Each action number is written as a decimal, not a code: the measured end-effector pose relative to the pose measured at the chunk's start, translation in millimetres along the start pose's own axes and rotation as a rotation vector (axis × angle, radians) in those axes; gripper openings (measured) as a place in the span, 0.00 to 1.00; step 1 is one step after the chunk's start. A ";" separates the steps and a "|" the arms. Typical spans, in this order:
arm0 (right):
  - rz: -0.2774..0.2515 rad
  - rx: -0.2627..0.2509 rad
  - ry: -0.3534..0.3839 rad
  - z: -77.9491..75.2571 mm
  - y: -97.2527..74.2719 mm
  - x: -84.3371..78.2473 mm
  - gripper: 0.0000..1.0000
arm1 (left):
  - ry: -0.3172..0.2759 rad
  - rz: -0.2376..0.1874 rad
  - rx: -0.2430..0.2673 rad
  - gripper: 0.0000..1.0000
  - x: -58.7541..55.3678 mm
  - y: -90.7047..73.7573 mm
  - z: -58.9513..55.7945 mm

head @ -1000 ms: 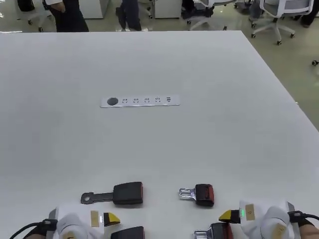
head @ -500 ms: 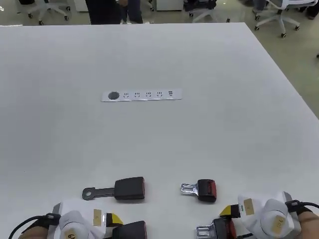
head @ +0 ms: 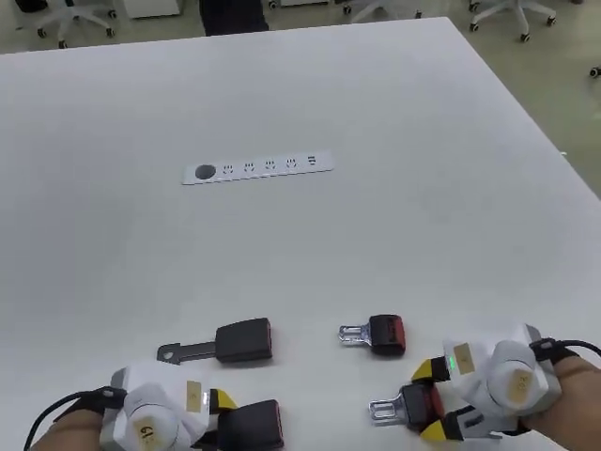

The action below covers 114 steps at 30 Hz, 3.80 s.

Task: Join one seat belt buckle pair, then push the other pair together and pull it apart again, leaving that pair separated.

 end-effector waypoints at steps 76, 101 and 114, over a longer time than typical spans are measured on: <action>-0.091 0.002 -0.027 16.0 68.9 102.1 0.32 | 0.034 0.043 -0.027 0.30 1.0 1.2 1.3; -0.133 0.005 -0.020 14.9 81.0 115.4 0.32 | 0.049 0.046 -0.036 0.30 -0.4 2.8 4.4; -0.094 0.019 -0.020 16.5 74.0 107.4 0.31 | -0.011 -0.006 -0.006 0.29 -0.1 -0.1 4.6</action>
Point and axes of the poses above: the centre of the closed fingertips' face, and the gripper's own axes: y roughly forward along the fingers, z roughly to its left, x roughly out of its top, the point moved 3 cm from there along -y, roughly backward along the fingers, and after that the axes turned 2 degrees about y, right-handed, at the moved point
